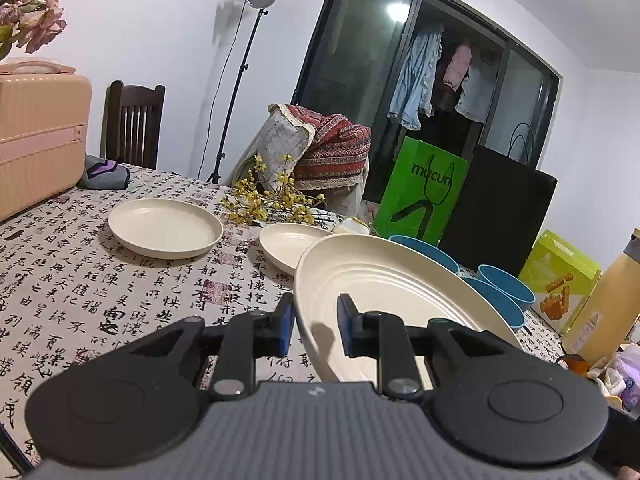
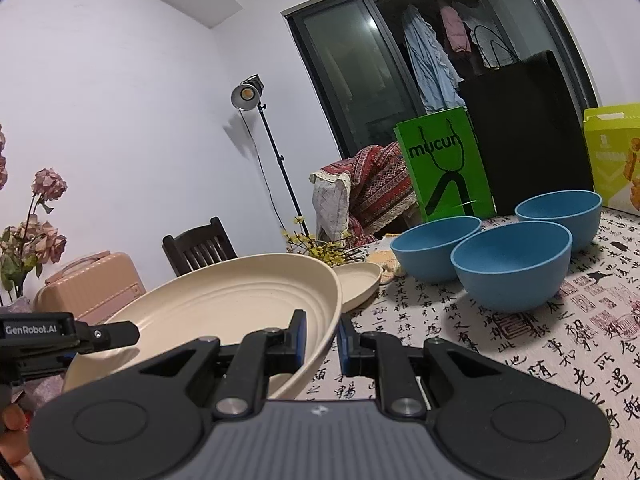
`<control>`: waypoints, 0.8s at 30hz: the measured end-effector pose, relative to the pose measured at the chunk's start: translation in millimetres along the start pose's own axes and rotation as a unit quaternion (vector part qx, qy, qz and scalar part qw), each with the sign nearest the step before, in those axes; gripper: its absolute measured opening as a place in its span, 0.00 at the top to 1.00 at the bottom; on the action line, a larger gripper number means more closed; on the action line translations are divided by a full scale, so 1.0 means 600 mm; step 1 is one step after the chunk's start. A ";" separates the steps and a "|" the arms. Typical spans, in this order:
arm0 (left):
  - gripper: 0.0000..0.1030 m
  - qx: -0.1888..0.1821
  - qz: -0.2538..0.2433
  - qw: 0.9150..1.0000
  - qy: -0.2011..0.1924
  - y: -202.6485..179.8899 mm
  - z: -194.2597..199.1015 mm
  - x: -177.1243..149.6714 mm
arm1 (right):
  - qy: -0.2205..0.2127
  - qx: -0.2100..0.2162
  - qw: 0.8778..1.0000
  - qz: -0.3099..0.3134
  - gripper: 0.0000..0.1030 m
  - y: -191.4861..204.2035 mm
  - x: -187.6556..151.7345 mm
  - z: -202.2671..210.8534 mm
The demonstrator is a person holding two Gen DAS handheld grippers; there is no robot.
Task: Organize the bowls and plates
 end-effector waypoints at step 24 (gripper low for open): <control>0.78 0.004 -0.022 0.999 0.034 -0.015 -0.036 -0.060 | 0.019 -0.022 1.000 -0.012 0.85 -0.050 -0.046 0.001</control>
Point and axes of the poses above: each gripper's, at about its wrist camera, not at the fingertips, and z roughly against the way its jaws point, y to its left, x to its top, the point moved 9 cm from there along -z, roughly the way its jaws point, and after that the axes turned 14 degrees about z, right-handed, at the moved point
